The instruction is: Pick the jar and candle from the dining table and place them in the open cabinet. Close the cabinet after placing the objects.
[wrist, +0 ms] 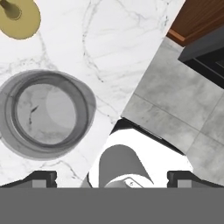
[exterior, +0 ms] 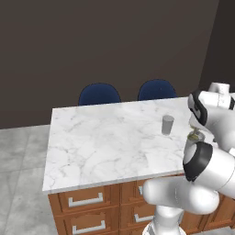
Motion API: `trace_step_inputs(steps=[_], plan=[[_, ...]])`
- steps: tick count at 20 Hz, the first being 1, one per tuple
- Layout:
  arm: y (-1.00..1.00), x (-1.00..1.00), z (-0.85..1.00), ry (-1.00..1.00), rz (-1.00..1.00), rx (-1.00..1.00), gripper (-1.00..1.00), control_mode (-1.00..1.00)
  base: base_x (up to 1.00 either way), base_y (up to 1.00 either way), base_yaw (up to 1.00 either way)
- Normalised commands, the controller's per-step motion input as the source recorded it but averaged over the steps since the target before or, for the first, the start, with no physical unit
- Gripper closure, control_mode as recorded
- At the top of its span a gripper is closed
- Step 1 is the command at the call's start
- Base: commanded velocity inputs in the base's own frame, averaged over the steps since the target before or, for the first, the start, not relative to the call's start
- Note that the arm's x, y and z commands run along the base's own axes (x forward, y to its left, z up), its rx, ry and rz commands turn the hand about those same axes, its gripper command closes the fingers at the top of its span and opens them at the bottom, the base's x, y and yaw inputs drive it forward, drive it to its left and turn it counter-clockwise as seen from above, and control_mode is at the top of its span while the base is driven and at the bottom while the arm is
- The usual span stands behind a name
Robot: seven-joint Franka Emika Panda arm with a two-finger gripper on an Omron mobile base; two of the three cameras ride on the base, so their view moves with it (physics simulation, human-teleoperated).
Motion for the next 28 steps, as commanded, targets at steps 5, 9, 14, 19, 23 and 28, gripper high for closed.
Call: trace_step_inputs(steps=[5,9,14,19,23,28], plan=[[-0.01,0.1,-0.03,0.0,0.0,0.0,-1.0,-1.0,0.0,0.0,0.0],[-0.04,0.09,-0.04,0.0,0.0,0.0,-1.0,-1.0,0.0,0.0,0.0],[-0.04,0.07,-0.07,0.0,0.0,0.0,-1.0,-1.0,0.0,0.0,0.0],[-0.05,0.04,-0.05,0.0,0.0,0.0,-1.0,-1.0,0.0,0.0,0.0],[-0.04,0.06,-0.05,0.0,0.0,0.0,-1.0,-1.0,0.0,0.0,0.0],[-0.03,0.08,-0.05,0.0,0.0,0.0,-1.0,-1.0,0.0,0.0,0.0]])
